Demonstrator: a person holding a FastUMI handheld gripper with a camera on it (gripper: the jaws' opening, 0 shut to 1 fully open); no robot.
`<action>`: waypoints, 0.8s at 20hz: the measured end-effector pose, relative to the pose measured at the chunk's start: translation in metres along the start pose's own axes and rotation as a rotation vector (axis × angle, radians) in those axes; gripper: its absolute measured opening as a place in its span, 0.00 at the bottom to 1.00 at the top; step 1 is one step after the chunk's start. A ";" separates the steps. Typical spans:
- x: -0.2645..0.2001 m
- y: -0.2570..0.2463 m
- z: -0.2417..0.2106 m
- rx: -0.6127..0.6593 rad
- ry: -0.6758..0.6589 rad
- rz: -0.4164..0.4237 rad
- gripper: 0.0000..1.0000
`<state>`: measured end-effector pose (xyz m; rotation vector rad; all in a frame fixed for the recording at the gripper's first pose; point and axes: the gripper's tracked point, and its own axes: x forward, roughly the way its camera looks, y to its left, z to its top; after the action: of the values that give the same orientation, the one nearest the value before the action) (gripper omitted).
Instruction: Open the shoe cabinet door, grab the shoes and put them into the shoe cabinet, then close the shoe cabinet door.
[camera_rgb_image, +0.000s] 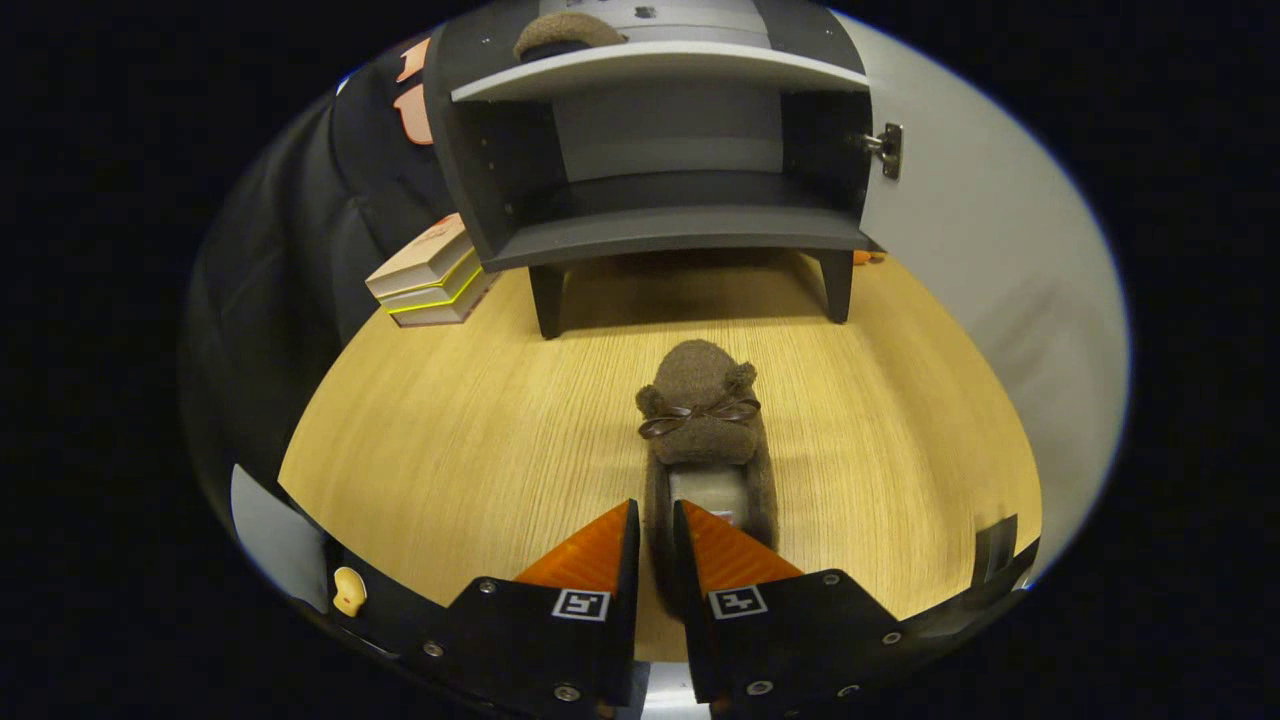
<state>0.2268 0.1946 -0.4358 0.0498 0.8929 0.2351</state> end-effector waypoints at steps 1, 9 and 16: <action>0.008 0.001 -0.001 0.008 0.013 0.019 0.22; 0.055 0.003 0.006 0.039 0.024 0.062 0.11; 0.027 -0.008 0.019 0.030 0.012 0.014 0.04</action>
<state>0.2593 0.1936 -0.4457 0.0824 0.9080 0.2350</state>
